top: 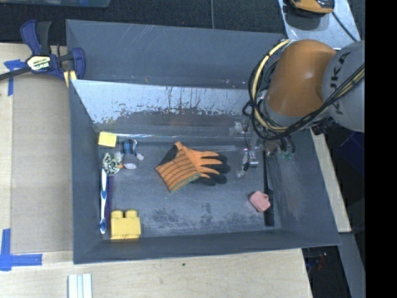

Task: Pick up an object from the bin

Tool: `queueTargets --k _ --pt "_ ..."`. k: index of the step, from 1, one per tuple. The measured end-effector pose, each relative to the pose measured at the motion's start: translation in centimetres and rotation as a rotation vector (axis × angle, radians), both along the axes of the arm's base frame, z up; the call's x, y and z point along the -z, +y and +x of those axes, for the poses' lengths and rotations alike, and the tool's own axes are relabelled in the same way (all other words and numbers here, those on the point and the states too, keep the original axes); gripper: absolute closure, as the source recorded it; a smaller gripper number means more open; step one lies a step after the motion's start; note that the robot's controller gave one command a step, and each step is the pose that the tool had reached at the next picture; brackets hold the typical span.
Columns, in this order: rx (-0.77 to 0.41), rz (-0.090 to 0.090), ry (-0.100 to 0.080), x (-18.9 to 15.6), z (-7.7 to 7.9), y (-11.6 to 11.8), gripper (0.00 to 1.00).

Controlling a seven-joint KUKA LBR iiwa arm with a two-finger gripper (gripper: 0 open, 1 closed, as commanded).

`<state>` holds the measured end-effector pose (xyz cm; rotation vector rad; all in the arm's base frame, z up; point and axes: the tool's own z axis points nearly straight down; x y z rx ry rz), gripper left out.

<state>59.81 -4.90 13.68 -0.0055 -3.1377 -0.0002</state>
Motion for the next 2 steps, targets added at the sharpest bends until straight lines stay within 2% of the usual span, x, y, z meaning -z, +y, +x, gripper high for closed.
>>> queueTargets --k 1,2 --pt "-0.001 -0.001 -0.008 -0.5 0.2 0.0 0.00" --pt "0.127 0.000 -0.008 5.8 1.2 6.0 0.00"
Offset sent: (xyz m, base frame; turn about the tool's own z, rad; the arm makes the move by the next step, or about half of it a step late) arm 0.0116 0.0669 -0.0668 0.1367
